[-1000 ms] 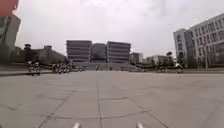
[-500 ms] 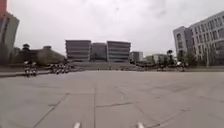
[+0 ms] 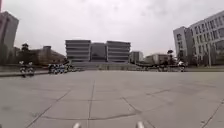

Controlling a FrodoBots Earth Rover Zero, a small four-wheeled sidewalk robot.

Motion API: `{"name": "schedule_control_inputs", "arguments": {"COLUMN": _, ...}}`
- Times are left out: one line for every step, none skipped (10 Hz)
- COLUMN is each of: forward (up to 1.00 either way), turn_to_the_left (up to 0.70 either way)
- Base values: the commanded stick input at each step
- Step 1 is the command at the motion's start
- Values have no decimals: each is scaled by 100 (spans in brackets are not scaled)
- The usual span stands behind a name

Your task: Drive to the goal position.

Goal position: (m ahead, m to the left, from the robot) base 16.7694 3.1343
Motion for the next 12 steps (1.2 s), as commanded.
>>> {"name": "schedule_control_inputs", "arguments": {"forward": 85, "turn_to_the_left": 0}}
{"name": "schedule_control_inputs", "arguments": {"forward": 85, "turn_to_the_left": 0}}
{"name": "schedule_control_inputs", "arguments": {"forward": 85, "turn_to_the_left": 0}}
{"name": "schedule_control_inputs", "arguments": {"forward": 85, "turn_to_the_left": 0}}
{"name": "schedule_control_inputs", "arguments": {"forward": 85, "turn_to_the_left": 0}}
{"name": "schedule_control_inputs", "arguments": {"forward": 85, "turn_to_the_left": 0}}
{"name": "schedule_control_inputs", "arguments": {"forward": 85, "turn_to_the_left": 0}}
{"name": "schedule_control_inputs", "arguments": {"forward": 85, "turn_to_the_left": 0}}
{"name": "schedule_control_inputs", "arguments": {"forward": 85, "turn_to_the_left": 0}}
{"name": "schedule_control_inputs", "arguments": {"forward": 85, "turn_to_the_left": 0}}
{"name": "schedule_control_inputs", "arguments": {"forward": 85, "turn_to_the_left": 0}}
{"name": "schedule_control_inputs", "arguments": {"forward": 85, "turn_to_the_left": 0}}
